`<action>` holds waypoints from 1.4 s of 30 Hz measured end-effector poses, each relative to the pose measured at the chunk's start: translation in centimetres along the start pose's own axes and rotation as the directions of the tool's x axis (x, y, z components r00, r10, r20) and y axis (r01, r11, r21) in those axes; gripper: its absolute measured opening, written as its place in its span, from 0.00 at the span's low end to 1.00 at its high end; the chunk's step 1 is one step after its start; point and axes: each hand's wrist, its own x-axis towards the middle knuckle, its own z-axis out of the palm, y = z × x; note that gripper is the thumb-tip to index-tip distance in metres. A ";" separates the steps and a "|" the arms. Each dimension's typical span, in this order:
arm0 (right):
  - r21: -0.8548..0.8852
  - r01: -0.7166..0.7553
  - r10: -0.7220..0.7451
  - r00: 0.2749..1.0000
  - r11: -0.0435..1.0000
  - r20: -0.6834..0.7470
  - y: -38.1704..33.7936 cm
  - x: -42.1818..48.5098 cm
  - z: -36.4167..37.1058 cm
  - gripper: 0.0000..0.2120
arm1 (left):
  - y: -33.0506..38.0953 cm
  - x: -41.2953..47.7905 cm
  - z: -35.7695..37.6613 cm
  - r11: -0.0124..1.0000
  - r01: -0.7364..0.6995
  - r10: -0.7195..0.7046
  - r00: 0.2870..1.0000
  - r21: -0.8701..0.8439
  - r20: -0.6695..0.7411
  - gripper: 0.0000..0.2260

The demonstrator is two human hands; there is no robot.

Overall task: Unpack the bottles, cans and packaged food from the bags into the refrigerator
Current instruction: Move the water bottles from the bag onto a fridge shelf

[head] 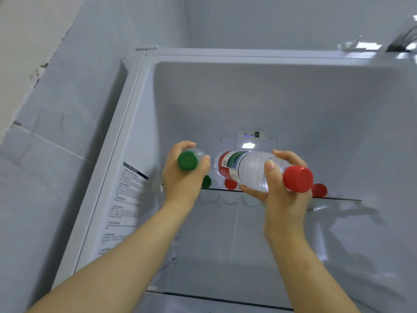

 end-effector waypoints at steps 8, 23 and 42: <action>-0.087 -0.035 0.036 0.999 0.996 0.020 2.7 2.6 0.3 0.09 | -1.2 3.8 0.9 0.976 0.019 -0.074 0.966 0.218 0.247 0.15; -0.321 -0.141 0.191 0.973 0.937 0.129 6.1 7.0 1.5 0.10 | -5.1 7.6 2.3 0.824 0.016 -0.251 0.906 0.566 0.340 0.20; -0.396 -0.072 0.170 0.961 0.915 0.217 6.6 6.8 1.1 0.09 | -6.7 8.9 3.1 0.806 0.095 -0.398 0.818 0.583 0.416 0.21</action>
